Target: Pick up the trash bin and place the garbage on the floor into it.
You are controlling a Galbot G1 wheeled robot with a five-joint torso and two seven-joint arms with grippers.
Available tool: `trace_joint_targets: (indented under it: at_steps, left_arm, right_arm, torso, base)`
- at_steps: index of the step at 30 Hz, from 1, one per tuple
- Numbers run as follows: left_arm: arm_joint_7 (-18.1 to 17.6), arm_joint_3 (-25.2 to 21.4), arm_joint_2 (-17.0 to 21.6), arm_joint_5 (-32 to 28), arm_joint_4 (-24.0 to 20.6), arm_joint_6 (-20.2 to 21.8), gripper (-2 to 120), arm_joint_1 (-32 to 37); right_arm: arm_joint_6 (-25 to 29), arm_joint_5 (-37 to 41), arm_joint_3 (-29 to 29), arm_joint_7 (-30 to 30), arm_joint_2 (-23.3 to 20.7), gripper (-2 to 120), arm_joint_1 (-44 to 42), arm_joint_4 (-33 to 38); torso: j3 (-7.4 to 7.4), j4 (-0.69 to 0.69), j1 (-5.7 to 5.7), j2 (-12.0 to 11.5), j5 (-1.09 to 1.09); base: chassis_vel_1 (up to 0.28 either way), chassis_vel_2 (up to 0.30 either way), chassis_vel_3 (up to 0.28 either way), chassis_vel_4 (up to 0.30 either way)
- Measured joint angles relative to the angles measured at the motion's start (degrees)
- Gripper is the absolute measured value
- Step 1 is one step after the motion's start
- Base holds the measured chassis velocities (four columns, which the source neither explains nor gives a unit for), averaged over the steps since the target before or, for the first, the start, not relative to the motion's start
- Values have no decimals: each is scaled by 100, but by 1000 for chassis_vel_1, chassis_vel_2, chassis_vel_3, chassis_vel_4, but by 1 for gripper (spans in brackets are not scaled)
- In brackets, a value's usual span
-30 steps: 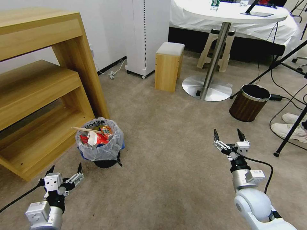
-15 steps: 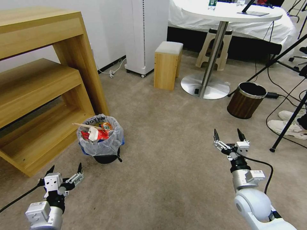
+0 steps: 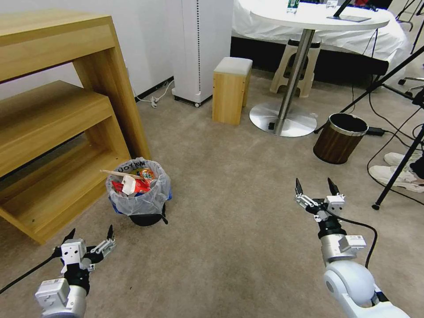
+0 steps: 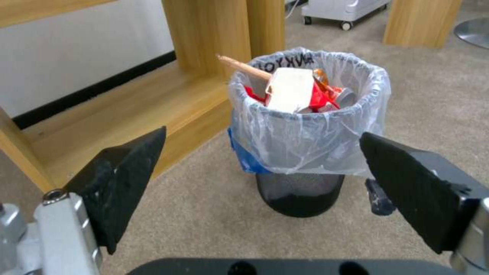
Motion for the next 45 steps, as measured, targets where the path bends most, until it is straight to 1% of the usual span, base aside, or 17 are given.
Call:
trace_joint_targets:
  at_steps: [45]
  left_arm:
    - [0,0,0,0,0,0,100,0]
  right_arm:
    - [0,0,0,0,0,100,0,0]
  torso:
    - [0,0,0,0,0]
  base:
    - [0,0,0,0]
